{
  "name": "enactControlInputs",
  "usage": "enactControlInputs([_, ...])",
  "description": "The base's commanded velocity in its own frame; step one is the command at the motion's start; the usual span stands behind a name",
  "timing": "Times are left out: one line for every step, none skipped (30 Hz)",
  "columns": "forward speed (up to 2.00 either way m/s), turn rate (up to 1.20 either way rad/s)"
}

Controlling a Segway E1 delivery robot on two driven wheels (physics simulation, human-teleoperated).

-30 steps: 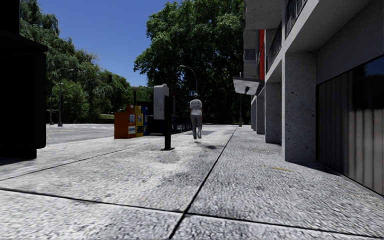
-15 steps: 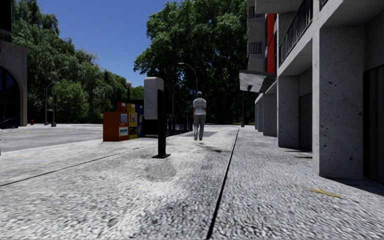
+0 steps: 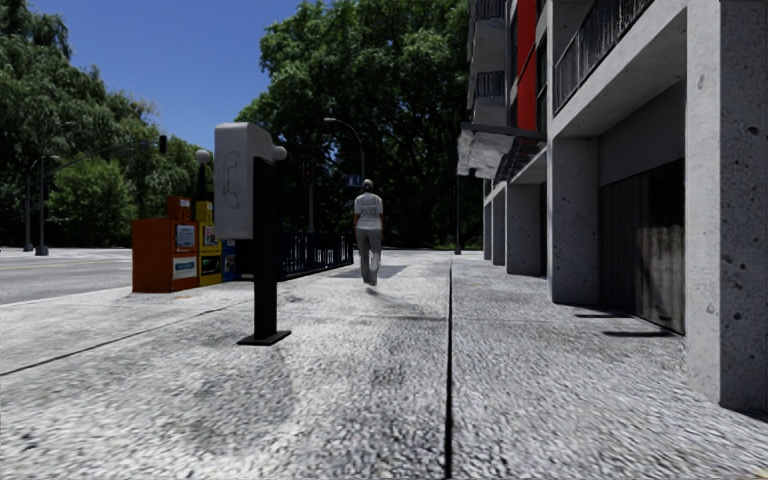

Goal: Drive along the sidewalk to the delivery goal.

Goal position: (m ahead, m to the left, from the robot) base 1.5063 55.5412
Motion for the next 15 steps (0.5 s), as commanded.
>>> enactControlInputs([2.0,-0.26])
enactControlInputs([2.0,-0.09])
enactControlInputs([2.0,-0.02])
enactControlInputs([2.0,-0.02])
enactControlInputs([2.0,-0.01])
enactControlInputs([2.0,0.0])
enactControlInputs([2.0,0.0])
enactControlInputs([2.0,0.0])
enactControlInputs([2.0,-0.04])
enactControlInputs([2.0,-0.07])
enactControlInputs([2.0,-0.16])
enactControlInputs([2.0,-0.16])
enactControlInputs([2.0,-0.23])
enactControlInputs([2.0,-0.26])
enactControlInputs([2.0,-0.26])
